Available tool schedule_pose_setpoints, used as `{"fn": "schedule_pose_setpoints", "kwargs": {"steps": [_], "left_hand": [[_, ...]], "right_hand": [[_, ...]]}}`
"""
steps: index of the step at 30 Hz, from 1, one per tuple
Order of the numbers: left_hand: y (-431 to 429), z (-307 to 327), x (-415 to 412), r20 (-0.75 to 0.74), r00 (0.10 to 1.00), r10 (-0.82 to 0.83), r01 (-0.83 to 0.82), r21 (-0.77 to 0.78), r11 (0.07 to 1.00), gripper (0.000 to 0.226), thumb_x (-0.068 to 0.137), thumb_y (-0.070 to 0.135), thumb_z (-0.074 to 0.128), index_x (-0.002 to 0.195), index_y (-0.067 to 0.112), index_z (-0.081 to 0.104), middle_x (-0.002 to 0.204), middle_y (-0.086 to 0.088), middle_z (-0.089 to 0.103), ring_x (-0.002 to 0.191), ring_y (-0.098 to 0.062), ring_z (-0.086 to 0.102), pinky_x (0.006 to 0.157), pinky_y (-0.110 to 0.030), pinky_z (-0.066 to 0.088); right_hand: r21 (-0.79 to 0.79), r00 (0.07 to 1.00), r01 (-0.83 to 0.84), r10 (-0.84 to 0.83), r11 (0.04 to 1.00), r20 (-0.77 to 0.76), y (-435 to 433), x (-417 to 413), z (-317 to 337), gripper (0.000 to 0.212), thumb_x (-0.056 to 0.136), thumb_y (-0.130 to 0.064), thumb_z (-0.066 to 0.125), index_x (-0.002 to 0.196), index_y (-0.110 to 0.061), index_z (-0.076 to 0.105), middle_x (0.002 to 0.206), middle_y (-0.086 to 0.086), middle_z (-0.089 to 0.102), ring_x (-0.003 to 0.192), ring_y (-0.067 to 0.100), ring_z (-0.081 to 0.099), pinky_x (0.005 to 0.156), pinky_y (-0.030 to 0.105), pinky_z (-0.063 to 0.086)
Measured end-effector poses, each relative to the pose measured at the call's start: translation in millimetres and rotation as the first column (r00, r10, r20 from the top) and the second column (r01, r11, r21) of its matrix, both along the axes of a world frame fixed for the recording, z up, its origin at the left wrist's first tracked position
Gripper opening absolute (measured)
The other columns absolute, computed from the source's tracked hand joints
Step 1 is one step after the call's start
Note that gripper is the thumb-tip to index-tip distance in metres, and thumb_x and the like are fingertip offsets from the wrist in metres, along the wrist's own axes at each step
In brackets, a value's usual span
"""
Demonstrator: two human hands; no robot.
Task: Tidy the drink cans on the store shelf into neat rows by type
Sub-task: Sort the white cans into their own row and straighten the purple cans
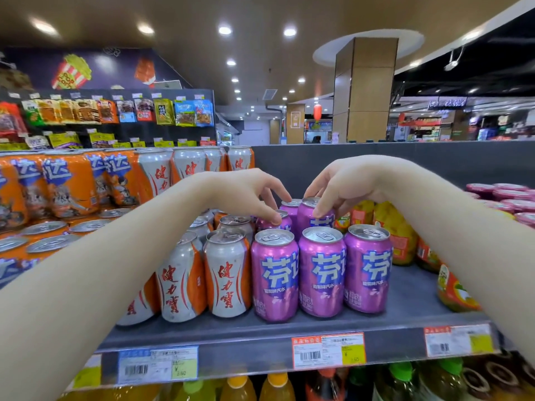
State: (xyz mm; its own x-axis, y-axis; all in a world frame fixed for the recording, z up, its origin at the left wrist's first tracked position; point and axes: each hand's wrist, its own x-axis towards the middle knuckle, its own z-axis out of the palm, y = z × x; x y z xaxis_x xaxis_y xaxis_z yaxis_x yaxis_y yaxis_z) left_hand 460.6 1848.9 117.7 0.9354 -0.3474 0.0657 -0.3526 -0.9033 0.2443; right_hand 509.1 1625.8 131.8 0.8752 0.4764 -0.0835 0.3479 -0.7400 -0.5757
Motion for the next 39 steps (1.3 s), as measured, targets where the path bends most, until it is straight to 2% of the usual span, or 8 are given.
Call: {"fn": "schedule_pose_setpoints", "kwargs": {"steps": [5, 14, 19, 24, 27, 30, 34, 39], "left_hand": [[1.4, -1.8, -2.4, -0.025, 1.000, -0.009, 0.009, -0.023, 1.000, 0.051, 0.086, 0.042, 0.077, 0.133, 0.041, 0.057, 0.116, 0.016, 0.070, 0.106, -0.003, 0.066, 0.098, -0.034, 0.053], [9.5, -1.6, 0.6, -0.054, 0.999, 0.004, -0.009, -0.090, 0.996, 0.048, 0.083, 0.048, 0.078, 0.127, 0.042, 0.061, 0.112, 0.020, 0.073, 0.103, 0.002, 0.068, 0.094, -0.030, 0.054], [15.4, 7.3, 8.4, 0.087, 0.992, 0.089, -0.070, -0.197, 0.978, 0.032, 0.090, 0.043, 0.072, 0.121, 0.037, 0.065, 0.107, 0.018, 0.072, 0.096, 0.002, 0.068, 0.088, -0.025, 0.055], [14.7, 9.7, 24.4, 0.127, 0.984, 0.123, -0.119, -0.033, 0.992, 0.035, 0.089, 0.039, 0.072, 0.123, 0.034, 0.064, 0.110, 0.011, 0.067, 0.101, -0.007, 0.066, 0.089, -0.029, 0.055], [13.9, 5.7, 35.8, 0.078, 0.986, 0.144, -0.151, 0.095, 0.984, 0.041, 0.089, 0.040, 0.071, 0.128, 0.033, 0.062, 0.117, 0.007, 0.065, 0.106, -0.014, 0.064, 0.095, -0.034, 0.054], [12.1, 1.7, 42.8, 0.030, 0.988, 0.153, -0.156, 0.153, 0.976, 0.045, 0.089, 0.036, 0.070, 0.133, 0.032, 0.059, 0.127, 0.004, 0.064, 0.110, -0.016, 0.063, 0.097, -0.033, 0.053], [9.3, 3.7, 47.4, -0.015, 0.990, 0.137, -0.132, 0.188, 0.973, 0.051, 0.092, 0.029, 0.067, 0.141, 0.029, 0.054, 0.137, 0.002, 0.059, 0.116, -0.016, 0.059, 0.095, -0.027, 0.047], [6.9, 4.5, 51.6, -0.082, 0.988, 0.132, -0.106, 0.261, 0.959, 0.055, 0.094, 0.028, 0.068, 0.145, 0.029, 0.049, 0.142, 0.002, 0.055, 0.124, -0.019, 0.056, 0.102, -0.033, 0.049]], "right_hand": [[-0.069, 1.000, -0.025, 0.024, 0.997, -0.011, 8.1, 3.0, -8.0, 0.055, 0.080, -0.006, 0.080, 0.132, -0.019, 0.065, 0.122, 0.008, 0.068, 0.105, 0.028, 0.069, 0.088, 0.041, 0.061], [-0.068, 0.997, -0.020, 0.014, 0.997, -0.081, 5.7, 10.8, -11.2, 0.053, 0.082, -0.014, 0.081, 0.131, -0.021, 0.063, 0.123, 0.009, 0.068, 0.099, 0.026, 0.073, 0.082, 0.036, 0.063], [0.024, 0.999, 0.028, -0.027, 0.999, -0.027, 4.2, 22.7, 3.0, 0.040, 0.087, -0.012, 0.076, 0.125, -0.018, 0.067, 0.107, 0.007, 0.075, 0.089, 0.024, 0.077, 0.073, 0.035, 0.063], [0.044, 0.983, 0.059, -0.066, 0.997, 0.172, 24.6, 38.7, 5.6, 0.040, 0.082, -0.018, 0.081, 0.120, -0.014, 0.070, 0.103, 0.005, 0.074, 0.087, 0.021, 0.075, 0.068, 0.030, 0.063], [-0.105, 0.981, -0.001, 0.022, 0.994, 0.192, 41.1, 45.4, 0.4, 0.063, 0.077, -0.033, 0.085, 0.134, -0.018, 0.062, 0.118, -0.003, 0.066, 0.098, 0.019, 0.069, 0.077, 0.030, 0.062], [-0.209, 0.985, -0.046, 0.079, 0.977, 0.153, 54.4, 50.0, -10.5, 0.067, 0.078, -0.034, 0.084, 0.138, -0.018, 0.058, 0.123, -0.006, 0.060, 0.102, 0.019, 0.066, 0.074, 0.028, 0.061], [-0.212, 0.983, -0.023, 0.060, 0.977, 0.172, 54.8, 59.4, -19.8, 0.045, 0.076, -0.029, 0.086, 0.116, -0.014, 0.072, 0.107, -0.001, 0.071, 0.089, 0.021, 0.073, 0.066, 0.030, 0.063], [-0.120, 0.986, 0.111, -0.094, 0.987, 0.141, 27.8, 65.1, -13.4, 0.049, 0.074, -0.043, 0.087, 0.107, -0.010, 0.073, 0.099, 0.003, 0.073, 0.085, 0.021, 0.074, 0.062, 0.030, 0.063]]}}
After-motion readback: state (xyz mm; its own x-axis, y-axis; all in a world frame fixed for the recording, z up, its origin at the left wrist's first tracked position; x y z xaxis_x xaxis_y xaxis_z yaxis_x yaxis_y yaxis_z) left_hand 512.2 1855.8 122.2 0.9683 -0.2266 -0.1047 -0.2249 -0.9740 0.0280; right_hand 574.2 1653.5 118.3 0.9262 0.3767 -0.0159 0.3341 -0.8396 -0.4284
